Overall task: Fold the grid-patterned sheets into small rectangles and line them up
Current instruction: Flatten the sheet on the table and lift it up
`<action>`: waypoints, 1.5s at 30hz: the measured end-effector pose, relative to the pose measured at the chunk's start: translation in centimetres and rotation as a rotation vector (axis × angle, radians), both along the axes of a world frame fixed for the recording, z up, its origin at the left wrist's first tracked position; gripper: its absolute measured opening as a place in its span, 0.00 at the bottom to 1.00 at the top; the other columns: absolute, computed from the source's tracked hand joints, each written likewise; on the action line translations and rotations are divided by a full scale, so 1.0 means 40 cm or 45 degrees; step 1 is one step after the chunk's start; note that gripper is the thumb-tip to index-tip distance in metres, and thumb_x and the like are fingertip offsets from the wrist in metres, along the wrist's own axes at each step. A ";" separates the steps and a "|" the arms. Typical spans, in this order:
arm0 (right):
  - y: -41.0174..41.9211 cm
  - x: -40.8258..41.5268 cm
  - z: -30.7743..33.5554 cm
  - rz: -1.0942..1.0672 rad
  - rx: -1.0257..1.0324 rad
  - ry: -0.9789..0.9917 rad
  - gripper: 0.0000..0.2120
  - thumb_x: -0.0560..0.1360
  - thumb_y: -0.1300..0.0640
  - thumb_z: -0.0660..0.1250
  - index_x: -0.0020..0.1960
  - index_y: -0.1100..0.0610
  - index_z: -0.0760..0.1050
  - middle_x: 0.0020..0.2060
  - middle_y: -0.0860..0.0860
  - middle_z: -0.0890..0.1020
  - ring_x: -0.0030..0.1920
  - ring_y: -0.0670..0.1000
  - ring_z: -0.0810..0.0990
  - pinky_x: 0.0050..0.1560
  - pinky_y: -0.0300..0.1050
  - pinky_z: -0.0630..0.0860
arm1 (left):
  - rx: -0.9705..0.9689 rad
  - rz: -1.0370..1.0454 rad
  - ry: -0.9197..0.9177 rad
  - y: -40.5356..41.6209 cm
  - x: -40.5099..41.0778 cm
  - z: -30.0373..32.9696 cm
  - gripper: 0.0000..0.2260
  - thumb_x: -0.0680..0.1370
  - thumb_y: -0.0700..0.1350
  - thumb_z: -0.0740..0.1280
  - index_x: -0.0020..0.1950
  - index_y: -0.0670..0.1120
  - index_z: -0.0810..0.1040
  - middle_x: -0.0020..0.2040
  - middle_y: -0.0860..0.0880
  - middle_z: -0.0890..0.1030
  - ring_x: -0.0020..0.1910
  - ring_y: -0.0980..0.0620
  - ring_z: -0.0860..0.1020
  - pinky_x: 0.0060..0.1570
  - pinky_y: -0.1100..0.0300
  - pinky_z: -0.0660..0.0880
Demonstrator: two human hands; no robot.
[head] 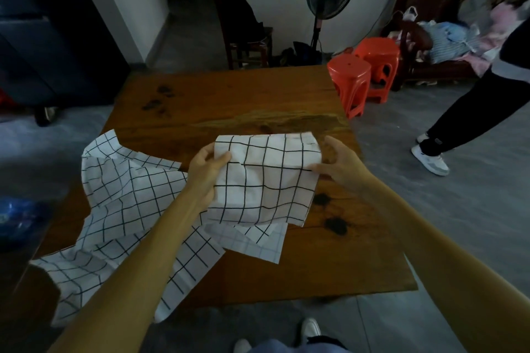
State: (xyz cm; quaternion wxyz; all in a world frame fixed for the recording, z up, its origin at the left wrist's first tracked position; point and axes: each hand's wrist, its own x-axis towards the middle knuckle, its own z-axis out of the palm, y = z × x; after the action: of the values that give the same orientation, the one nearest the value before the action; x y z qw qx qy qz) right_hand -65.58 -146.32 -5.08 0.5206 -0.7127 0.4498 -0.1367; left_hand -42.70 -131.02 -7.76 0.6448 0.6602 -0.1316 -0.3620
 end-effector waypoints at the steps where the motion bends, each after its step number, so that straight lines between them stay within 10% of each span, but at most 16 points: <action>1: 0.002 0.004 -0.003 -0.020 -0.017 -0.039 0.40 0.73 0.60 0.73 0.78 0.56 0.54 0.65 0.51 0.74 0.53 0.36 0.77 0.33 0.26 0.73 | -0.003 0.012 -0.017 0.003 0.004 -0.002 0.20 0.75 0.38 0.69 0.67 0.47 0.72 0.57 0.46 0.80 0.55 0.48 0.80 0.53 0.52 0.78; 4: 0.008 0.013 -0.007 -0.157 0.009 -0.206 0.34 0.76 0.62 0.70 0.77 0.56 0.57 0.47 0.44 0.77 0.41 0.36 0.81 0.33 0.28 0.75 | 0.013 0.053 -0.094 0.012 0.023 -0.010 0.23 0.74 0.40 0.71 0.67 0.51 0.71 0.63 0.48 0.75 0.60 0.48 0.76 0.61 0.50 0.74; 9: 0.000 0.028 -0.008 -0.220 -0.003 -0.310 0.30 0.76 0.59 0.70 0.74 0.52 0.64 0.53 0.48 0.80 0.50 0.44 0.80 0.51 0.39 0.78 | 0.014 0.056 -0.111 0.024 0.036 -0.004 0.19 0.74 0.43 0.71 0.63 0.56 0.72 0.59 0.49 0.77 0.60 0.47 0.76 0.60 0.43 0.74; 15: 0.017 0.037 -0.006 0.004 -0.347 -0.064 0.30 0.75 0.60 0.70 0.74 0.51 0.64 0.51 0.45 0.82 0.48 0.41 0.80 0.41 0.31 0.74 | -0.001 0.116 -0.175 0.027 0.043 0.005 0.15 0.75 0.42 0.70 0.60 0.55 0.75 0.64 0.47 0.74 0.64 0.49 0.73 0.65 0.48 0.71; 19: 0.024 0.048 0.022 -0.038 -0.497 -0.092 0.21 0.78 0.57 0.67 0.70 0.53 0.71 0.49 0.44 0.82 0.49 0.40 0.79 0.51 0.32 0.73 | 0.095 0.107 -0.252 0.035 0.055 0.001 0.11 0.75 0.46 0.71 0.54 0.58 0.77 0.60 0.49 0.77 0.60 0.48 0.77 0.60 0.49 0.75; 31: 0.035 0.113 0.114 0.308 -0.913 0.014 0.12 0.79 0.59 0.66 0.62 0.56 0.79 0.56 0.50 0.82 0.56 0.48 0.79 0.50 0.35 0.70 | 0.004 -0.500 -1.350 -0.089 -0.135 0.094 0.14 0.79 0.46 0.66 0.64 0.45 0.76 0.58 0.49 0.78 0.55 0.54 0.76 0.56 0.59 0.74; 35: 0.031 0.110 0.135 0.336 -0.969 -0.069 0.12 0.77 0.61 0.67 0.60 0.57 0.80 0.54 0.50 0.83 0.50 0.41 0.75 0.48 0.21 0.66 | -0.109 -0.482 -1.354 -0.108 -0.154 0.119 0.11 0.79 0.45 0.66 0.60 0.44 0.78 0.53 0.49 0.82 0.49 0.53 0.79 0.50 0.61 0.77; 40: 0.025 0.099 0.137 0.318 -0.990 -0.172 0.15 0.77 0.58 0.69 0.63 0.56 0.77 0.49 0.48 0.84 0.49 0.45 0.80 0.53 0.42 0.76 | -0.178 -0.430 -1.413 -0.118 -0.151 0.129 0.09 0.79 0.45 0.66 0.57 0.44 0.81 0.49 0.50 0.84 0.45 0.55 0.81 0.46 0.61 0.78; 45: 0.018 0.069 0.100 0.194 -0.917 -0.146 0.25 0.76 0.48 0.69 0.70 0.52 0.70 0.58 0.48 0.77 0.58 0.45 0.74 0.59 0.38 0.71 | -0.171 -0.340 -1.330 -0.115 -0.140 0.134 0.08 0.78 0.43 0.66 0.56 0.44 0.81 0.47 0.54 0.82 0.43 0.62 0.78 0.45 0.72 0.74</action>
State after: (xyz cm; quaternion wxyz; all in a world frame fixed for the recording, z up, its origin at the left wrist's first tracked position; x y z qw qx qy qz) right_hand -62.83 -145.60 -1.10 0.2695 -0.8728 0.2885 -0.2869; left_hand -48.31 -135.62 -2.41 0.4827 0.6870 -0.5403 -0.0552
